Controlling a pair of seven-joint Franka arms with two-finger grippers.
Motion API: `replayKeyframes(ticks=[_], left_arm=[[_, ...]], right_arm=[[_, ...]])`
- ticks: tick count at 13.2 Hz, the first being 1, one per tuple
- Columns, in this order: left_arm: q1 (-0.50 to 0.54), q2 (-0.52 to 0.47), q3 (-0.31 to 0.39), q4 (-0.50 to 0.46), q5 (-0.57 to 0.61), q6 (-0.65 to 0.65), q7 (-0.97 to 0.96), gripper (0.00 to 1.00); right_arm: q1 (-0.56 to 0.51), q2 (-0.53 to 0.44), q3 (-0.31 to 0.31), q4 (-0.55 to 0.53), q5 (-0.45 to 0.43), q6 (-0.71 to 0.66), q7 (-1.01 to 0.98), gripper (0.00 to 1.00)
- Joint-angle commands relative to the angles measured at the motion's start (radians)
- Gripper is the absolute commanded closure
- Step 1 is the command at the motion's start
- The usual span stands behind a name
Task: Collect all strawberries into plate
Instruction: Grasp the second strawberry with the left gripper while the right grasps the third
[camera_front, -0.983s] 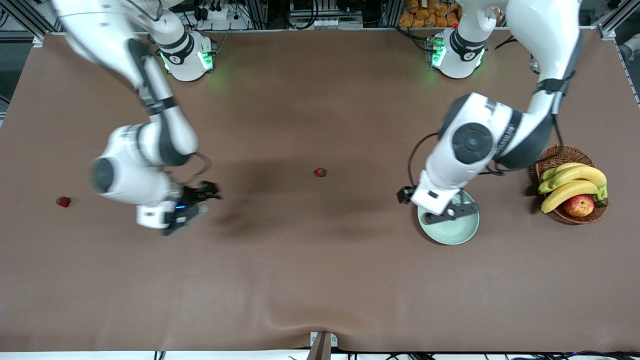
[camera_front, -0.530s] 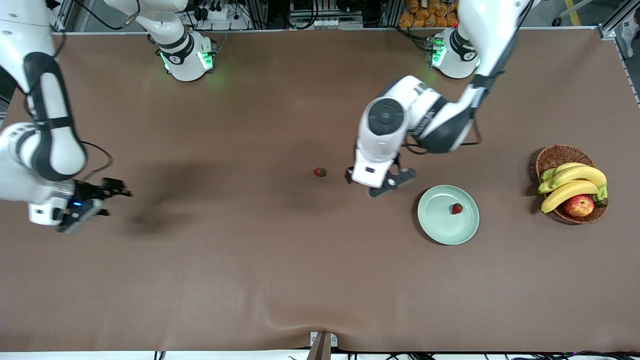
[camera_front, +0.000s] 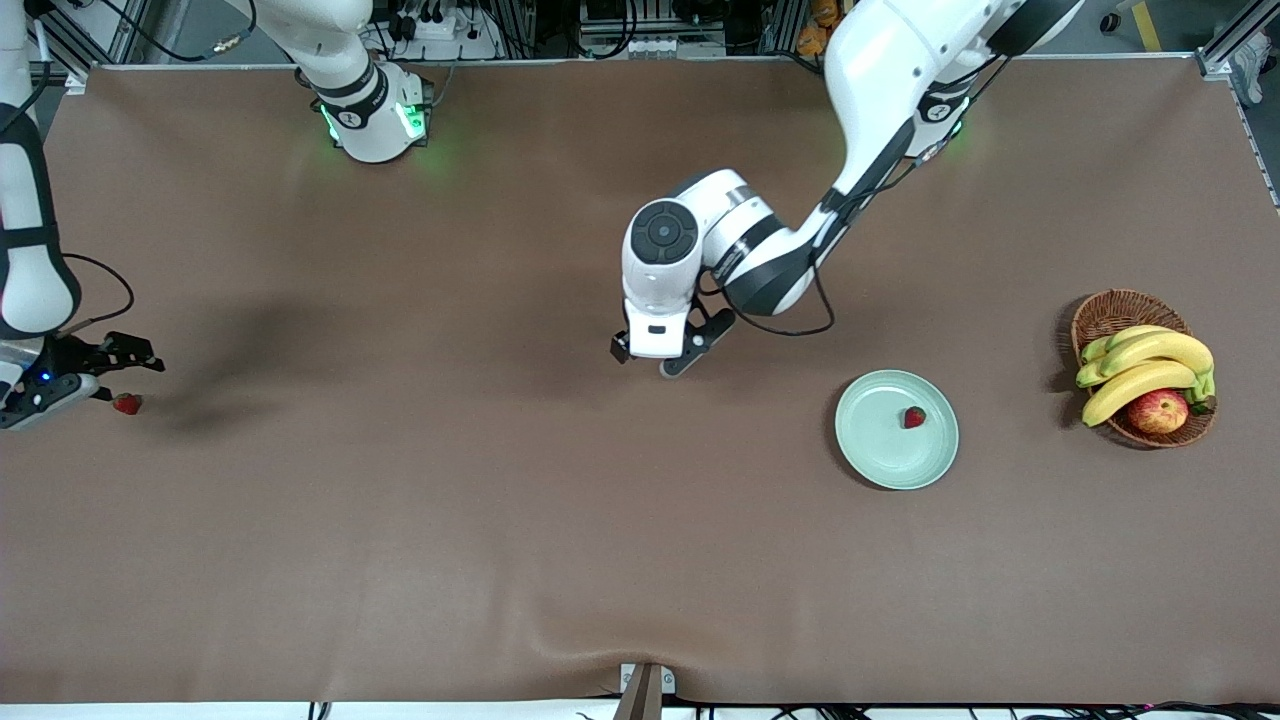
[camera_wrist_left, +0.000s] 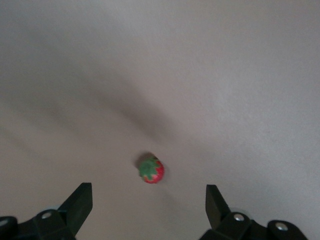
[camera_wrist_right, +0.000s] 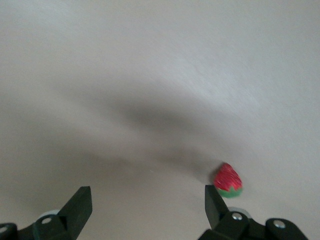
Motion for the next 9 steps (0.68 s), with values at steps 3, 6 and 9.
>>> replayKeyframes(ticks=[3, 6, 9], left_arm=[[-0.082, 0.085, 0.064, 0.037, -0.002, 0.12, -0.187, 0.0], [-0.18, 0.105, 0.161, 0.035, -0.004, 0.12, -0.341, 0.0], [-0.187, 0.114, 0.169, 0.034, -0.002, 0.12, -0.405, 0.01]], right_arm=[[-0.031, 0.087, 0.004, 0.016, -0.032, 0.167, 0.138, 0.0], [-0.032, 0.158, -0.011, 0.079, -0.033, 0.18, 0.15, 0.0], [-0.035, 0.204, -0.028, 0.128, -0.033, 0.18, 0.152, 0.0]])
